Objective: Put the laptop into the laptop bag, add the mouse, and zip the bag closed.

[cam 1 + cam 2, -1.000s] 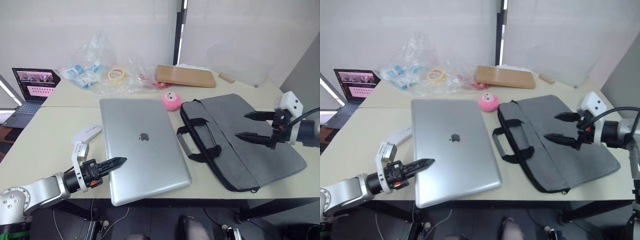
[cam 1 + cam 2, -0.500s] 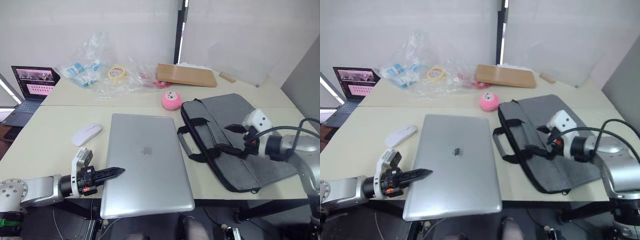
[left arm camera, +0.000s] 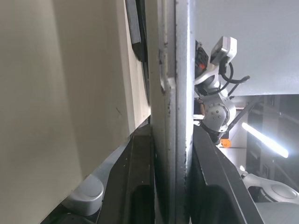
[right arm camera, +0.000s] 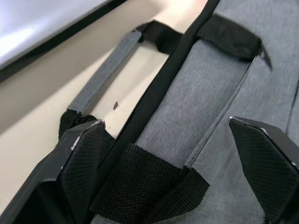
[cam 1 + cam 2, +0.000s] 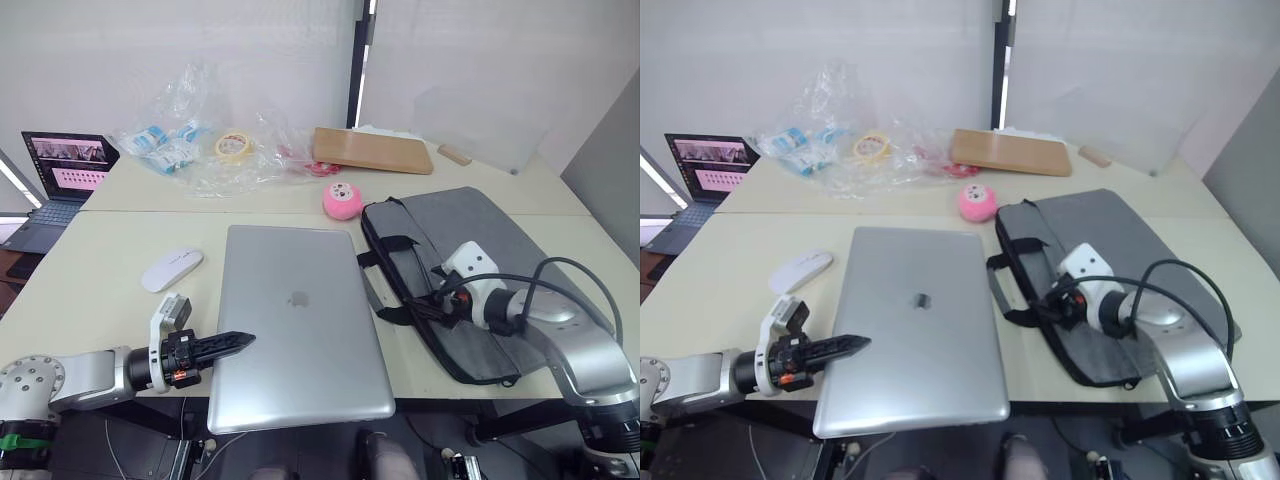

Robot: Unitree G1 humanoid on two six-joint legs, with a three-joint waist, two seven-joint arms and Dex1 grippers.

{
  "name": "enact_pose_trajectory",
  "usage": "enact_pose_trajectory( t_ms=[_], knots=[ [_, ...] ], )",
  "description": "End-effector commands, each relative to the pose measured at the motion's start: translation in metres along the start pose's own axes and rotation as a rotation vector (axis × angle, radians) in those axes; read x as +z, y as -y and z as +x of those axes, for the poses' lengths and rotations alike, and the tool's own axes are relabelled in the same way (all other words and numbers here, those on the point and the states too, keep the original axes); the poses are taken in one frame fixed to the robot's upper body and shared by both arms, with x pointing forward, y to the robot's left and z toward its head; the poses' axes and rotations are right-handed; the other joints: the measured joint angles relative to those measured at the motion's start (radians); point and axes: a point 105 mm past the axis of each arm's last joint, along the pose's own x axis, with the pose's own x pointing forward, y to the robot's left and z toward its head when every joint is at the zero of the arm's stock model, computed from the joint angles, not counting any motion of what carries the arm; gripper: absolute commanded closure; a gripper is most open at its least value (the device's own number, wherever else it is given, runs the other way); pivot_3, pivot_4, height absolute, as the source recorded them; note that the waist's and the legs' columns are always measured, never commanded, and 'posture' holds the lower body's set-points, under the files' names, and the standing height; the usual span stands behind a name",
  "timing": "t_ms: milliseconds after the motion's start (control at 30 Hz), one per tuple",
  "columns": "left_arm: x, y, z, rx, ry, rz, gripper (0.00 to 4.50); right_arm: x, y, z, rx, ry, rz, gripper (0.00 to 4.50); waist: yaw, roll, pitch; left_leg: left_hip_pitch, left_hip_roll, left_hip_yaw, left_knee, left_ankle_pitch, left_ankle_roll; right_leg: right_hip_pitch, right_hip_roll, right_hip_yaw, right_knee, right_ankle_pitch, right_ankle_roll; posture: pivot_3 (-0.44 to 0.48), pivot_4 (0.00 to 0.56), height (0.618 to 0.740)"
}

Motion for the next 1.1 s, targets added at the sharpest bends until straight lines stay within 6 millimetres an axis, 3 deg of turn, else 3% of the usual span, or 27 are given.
enact_pose_trajectory(
  t_ms=[33,333,633,833,1100],
  knots=[
    [0.01,0.031,0.003,-0.145,0.014,0.072,4.16,0.006,0.002,0.0,-0.02,0.014,-0.055,1.49,0.001,0.0,0.0,0.0,0.0,0.0,0.0,0.0,0.0,0.0,0.0,0.0,0.0,0.0,0.0,0.0,0.15,0.74],
    [0.01,0.03,0.002,-0.139,0.016,0.073,4.16,0.002,-0.002,0.005,-0.033,-0.016,-0.065,4.49,0.001,0.0,0.0,0.0,0.0,-0.001,0.0,0.0,0.0,0.0,0.0,0.0,0.0,0.0,0.0,0.0,0.15,0.74],
    [0.009,0.032,0.007,-0.16,-0.001,0.071,4.16,0.014,0.0,-0.004,-0.006,0.038,0.045,4.49,0.002,0.0,0.0,-0.001,0.0,-0.001,0.0,0.0,0.0,0.0,0.0,-0.001,0.0,0.0,0.0,0.0,0.15,0.74],
    [0.012,0.028,0.017,-0.152,-0.034,0.045,4.16,0.046,0.011,-0.019,0.073,0.136,0.254,4.49,0.002,0.0,0.0,-0.002,0.0,-0.002,0.001,0.0,0.001,0.0,-0.001,-0.001,-0.001,0.0,0.0,0.0,0.15,0.74],
    [0.018,0.027,0.03,-0.167,-0.058,0.022,4.16,0.058,0.014,-0.028,0.133,0.142,0.306,4.49,0.003,0.0,0.0,-0.003,0.0,-0.003,0.001,0.0,0.001,0.0,-0.001,-0.002,-0.001,0.0,0.0,0.0,0.15,0.74]
  ],
)
